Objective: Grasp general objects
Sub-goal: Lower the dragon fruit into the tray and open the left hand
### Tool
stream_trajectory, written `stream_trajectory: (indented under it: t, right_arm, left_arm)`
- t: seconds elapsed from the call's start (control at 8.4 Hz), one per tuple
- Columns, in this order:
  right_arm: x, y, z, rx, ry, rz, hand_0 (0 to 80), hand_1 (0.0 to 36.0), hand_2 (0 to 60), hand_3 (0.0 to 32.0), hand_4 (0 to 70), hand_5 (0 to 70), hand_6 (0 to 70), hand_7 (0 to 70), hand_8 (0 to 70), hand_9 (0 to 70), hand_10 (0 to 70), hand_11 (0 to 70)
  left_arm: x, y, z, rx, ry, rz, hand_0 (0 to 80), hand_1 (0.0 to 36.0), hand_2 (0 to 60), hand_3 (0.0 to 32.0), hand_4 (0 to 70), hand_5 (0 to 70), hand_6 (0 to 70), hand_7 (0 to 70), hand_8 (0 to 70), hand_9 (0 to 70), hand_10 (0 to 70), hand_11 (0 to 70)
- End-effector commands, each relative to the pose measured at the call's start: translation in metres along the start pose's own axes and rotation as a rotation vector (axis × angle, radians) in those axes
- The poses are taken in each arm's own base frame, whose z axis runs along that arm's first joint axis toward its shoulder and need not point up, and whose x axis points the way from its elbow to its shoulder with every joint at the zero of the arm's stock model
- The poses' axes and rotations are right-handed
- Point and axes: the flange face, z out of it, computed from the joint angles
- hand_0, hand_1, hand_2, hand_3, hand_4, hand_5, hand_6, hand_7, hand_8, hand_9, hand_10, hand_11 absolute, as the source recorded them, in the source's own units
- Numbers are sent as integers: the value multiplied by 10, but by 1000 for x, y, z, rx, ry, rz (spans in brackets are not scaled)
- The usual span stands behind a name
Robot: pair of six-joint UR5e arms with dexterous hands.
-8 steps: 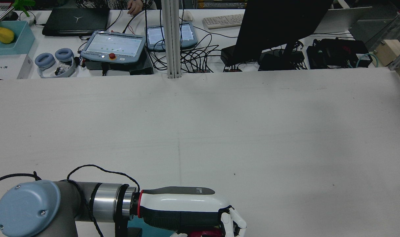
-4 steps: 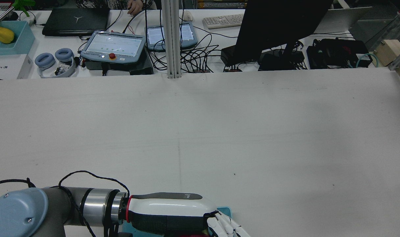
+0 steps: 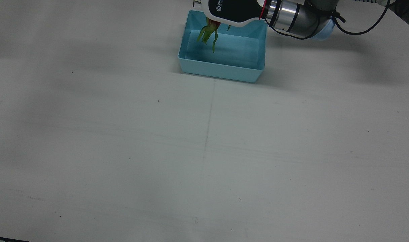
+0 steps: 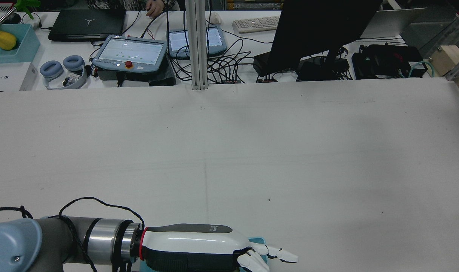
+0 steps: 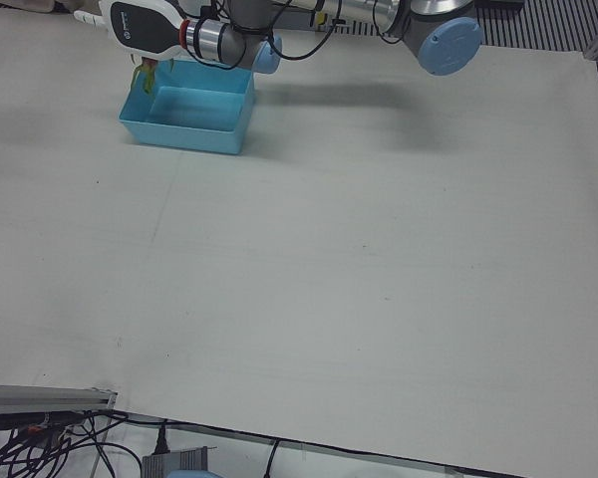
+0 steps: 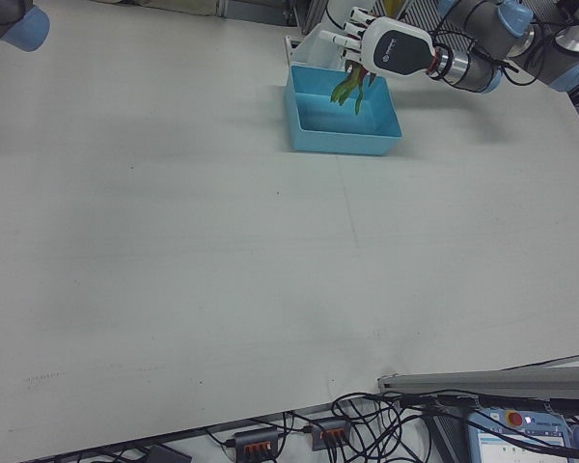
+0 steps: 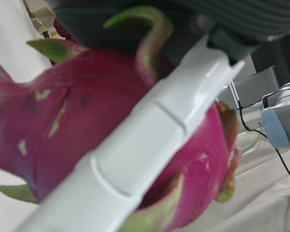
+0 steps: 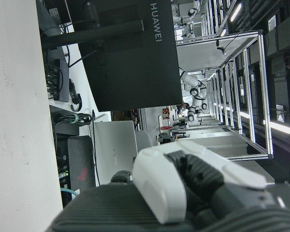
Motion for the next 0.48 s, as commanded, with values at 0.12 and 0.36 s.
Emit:
stream_trajectory:
  t: [0.12, 0.36]
  right_arm:
    - [0, 0, 0, 0, 0, 0, 0, 0, 0, 0, 0, 0, 0, 0, 0, 0, 0, 0]
    - [0, 0, 0, 0, 0, 0, 0, 0, 0, 0, 0, 0, 0, 0, 0, 0, 0, 0]
  left_arm:
    - [7, 5, -1, -5, 5, 6, 800, 360, 600, 0, 81, 700, 224, 507, 34, 87, 279, 457]
    - [5, 7, -2, -23, -12, 9, 800, 360, 600, 0, 73, 700, 197, 477, 29, 81, 271, 448]
